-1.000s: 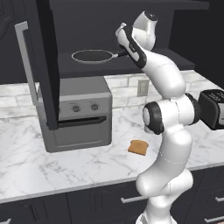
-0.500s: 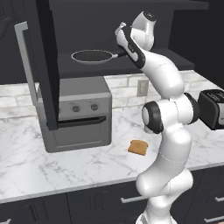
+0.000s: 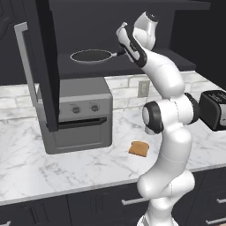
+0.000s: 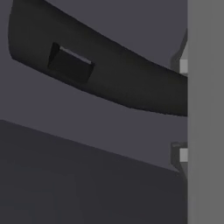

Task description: Pick the pan from the cabinet and place it on the stove. Then turn on the stove burner for the pan.

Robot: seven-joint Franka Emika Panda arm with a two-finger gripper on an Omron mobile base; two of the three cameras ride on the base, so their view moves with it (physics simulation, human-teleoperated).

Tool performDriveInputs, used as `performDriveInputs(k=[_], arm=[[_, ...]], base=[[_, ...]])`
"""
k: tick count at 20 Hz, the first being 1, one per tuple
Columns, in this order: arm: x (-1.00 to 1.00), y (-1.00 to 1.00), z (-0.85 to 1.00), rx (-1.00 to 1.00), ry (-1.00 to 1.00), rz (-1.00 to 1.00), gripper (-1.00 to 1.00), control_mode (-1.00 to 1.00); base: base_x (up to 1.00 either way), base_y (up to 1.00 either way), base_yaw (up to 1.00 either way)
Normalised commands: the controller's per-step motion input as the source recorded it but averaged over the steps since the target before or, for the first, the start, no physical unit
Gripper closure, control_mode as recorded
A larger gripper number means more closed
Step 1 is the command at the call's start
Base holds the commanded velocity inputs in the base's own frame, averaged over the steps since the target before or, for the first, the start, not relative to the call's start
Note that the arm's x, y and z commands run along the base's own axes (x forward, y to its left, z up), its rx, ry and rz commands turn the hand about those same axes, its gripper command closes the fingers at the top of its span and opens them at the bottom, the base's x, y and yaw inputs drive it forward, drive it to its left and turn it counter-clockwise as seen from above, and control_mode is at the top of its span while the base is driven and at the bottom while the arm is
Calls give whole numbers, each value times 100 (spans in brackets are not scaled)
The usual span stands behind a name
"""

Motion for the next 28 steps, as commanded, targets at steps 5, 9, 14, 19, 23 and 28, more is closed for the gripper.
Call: performDriveInputs(k=[5,9,14,19,23,28], arm=[[23,20,-55,8,0,0,100,-100],[1,3,-21,4,-1,0,100,-100],[-19,0,-9,3,-10,0,100,-100],[-39,0,-22,7,-24,0,100,-100],[-46,0,-18,10,-20,-2,100,-100],[-62,-12,-4,7,-16,-3,100,-100]], base=[[0,0,0],[0,0,0],[0,0,0],[0,0,0],[0,0,0],[0,0,0]])
